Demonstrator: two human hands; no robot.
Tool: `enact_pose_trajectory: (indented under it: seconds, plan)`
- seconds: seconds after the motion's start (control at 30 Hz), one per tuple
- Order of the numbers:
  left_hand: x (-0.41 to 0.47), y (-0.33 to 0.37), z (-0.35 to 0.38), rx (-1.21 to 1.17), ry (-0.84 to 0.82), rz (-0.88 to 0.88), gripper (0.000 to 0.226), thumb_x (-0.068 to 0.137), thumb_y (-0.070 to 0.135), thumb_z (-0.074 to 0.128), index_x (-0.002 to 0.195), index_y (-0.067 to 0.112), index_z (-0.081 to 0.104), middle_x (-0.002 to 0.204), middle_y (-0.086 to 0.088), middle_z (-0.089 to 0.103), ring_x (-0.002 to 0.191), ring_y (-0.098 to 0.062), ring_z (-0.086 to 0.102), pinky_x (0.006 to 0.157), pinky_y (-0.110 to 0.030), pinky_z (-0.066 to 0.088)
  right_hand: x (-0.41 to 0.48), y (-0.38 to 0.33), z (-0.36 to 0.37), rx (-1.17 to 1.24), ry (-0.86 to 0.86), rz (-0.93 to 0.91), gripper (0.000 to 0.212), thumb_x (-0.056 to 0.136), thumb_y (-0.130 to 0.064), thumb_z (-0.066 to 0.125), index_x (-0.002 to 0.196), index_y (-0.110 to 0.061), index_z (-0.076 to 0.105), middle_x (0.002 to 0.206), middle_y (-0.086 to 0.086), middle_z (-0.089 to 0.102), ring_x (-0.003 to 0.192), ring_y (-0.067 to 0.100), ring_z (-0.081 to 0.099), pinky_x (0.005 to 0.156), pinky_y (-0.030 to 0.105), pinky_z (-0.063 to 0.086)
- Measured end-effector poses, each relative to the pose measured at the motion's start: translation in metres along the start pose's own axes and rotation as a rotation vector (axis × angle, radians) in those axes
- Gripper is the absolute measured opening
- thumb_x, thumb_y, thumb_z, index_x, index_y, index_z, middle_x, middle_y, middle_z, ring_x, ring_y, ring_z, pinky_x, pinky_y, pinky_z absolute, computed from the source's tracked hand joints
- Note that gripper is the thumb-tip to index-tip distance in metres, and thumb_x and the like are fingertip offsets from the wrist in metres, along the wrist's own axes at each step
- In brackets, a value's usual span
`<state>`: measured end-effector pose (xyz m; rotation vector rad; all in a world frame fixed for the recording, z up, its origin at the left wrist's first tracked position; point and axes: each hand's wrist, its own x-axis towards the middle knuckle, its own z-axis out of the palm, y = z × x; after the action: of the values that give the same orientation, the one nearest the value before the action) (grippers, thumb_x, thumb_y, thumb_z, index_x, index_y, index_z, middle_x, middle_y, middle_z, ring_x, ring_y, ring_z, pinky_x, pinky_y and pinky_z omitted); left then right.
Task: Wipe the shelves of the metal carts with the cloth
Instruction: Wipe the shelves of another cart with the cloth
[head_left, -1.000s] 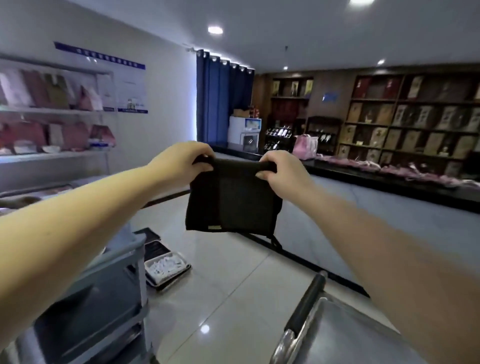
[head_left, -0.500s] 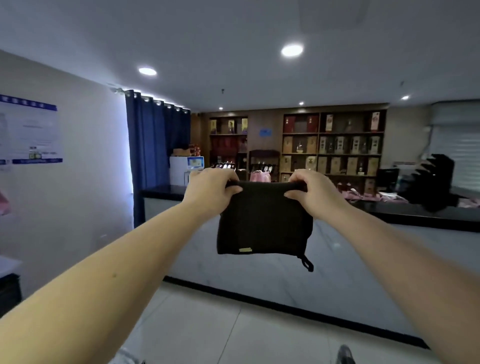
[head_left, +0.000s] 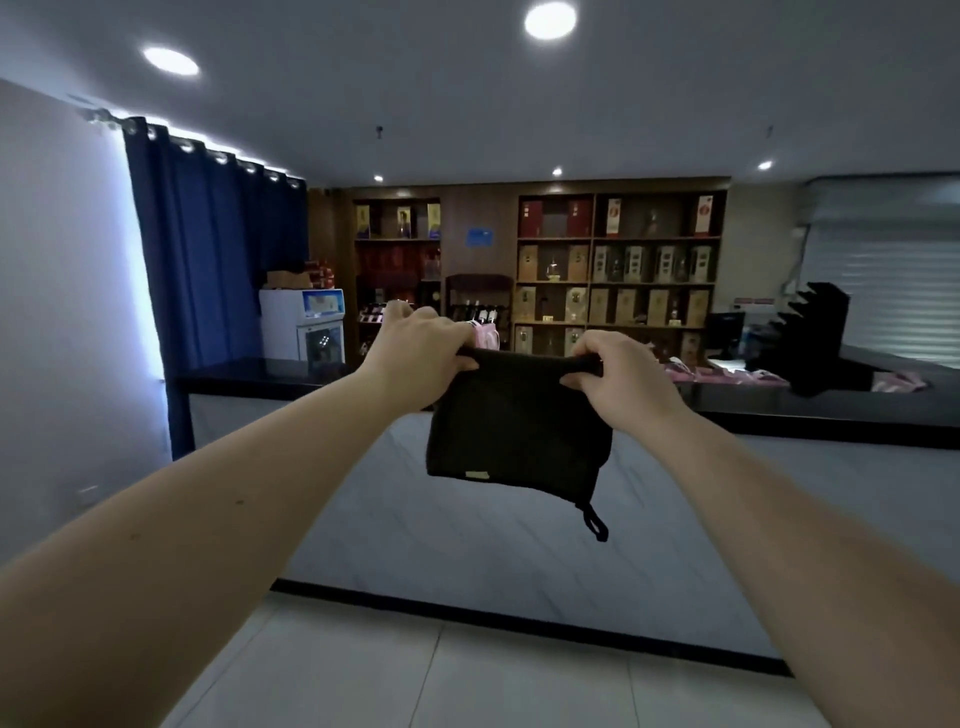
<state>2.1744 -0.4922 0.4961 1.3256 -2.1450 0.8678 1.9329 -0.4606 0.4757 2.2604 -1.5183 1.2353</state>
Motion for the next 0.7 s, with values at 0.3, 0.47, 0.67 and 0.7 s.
enact_pose_trajectory:
  seconds: [0.3,0.47,0.67,0.7]
  plan:
    - [0.114,-0.022,0.199,-0.099,0.052,0.365,0.032,0.097,0.046,0.046,0.119,0.028,0.059,0.116,0.005,0.066,0.115,-0.021,0.054,0.101,-0.044,0.028,0.077,0.117,0.087,-0.353,-0.198,0.153,0.017,0.087,-0.020,0.071,0.086,-0.027,0.055,0.093,-0.005,0.054,0.090,0.016,0.052,0.075,0.032,0.038]
    - [0.189,0.010,0.296,-0.231,0.034,0.447,0.028,0.098,0.045,0.048,0.119,0.031,0.060,0.118,0.006,0.066,0.117,-0.020,0.054,0.102,-0.043,0.028,0.110,0.198,0.114,-0.475,-0.218,0.285,0.010,0.088,-0.023,0.069,0.090,-0.020,0.060,0.096,-0.003,0.057,0.091,0.018,0.053,0.079,0.034,0.045]
    - [0.280,0.095,0.412,-0.308,0.023,0.568,0.026,0.100,0.044,0.044,0.120,0.032,0.057,0.113,0.008,0.065,0.109,-0.019,0.054,0.095,-0.039,0.029,0.126,0.332,0.126,-0.636,-0.285,0.366,0.018,0.090,-0.026,0.066,0.083,-0.025,0.050,0.087,-0.009,0.048,0.091,0.014,0.045,0.077,0.030,0.041]
    - [0.296,0.112,0.429,-0.315,0.031,0.598,0.026,0.101,0.044,0.044,0.120,0.032,0.057,0.112,0.008,0.065,0.108,-0.019,0.054,0.092,-0.038,0.031,0.128,0.355,0.125,-0.645,-0.291,0.377,0.018,0.090,-0.026,0.066,0.083,-0.025,0.050,0.086,-0.008,0.047,0.092,0.014,0.045,0.078,0.030,0.041]
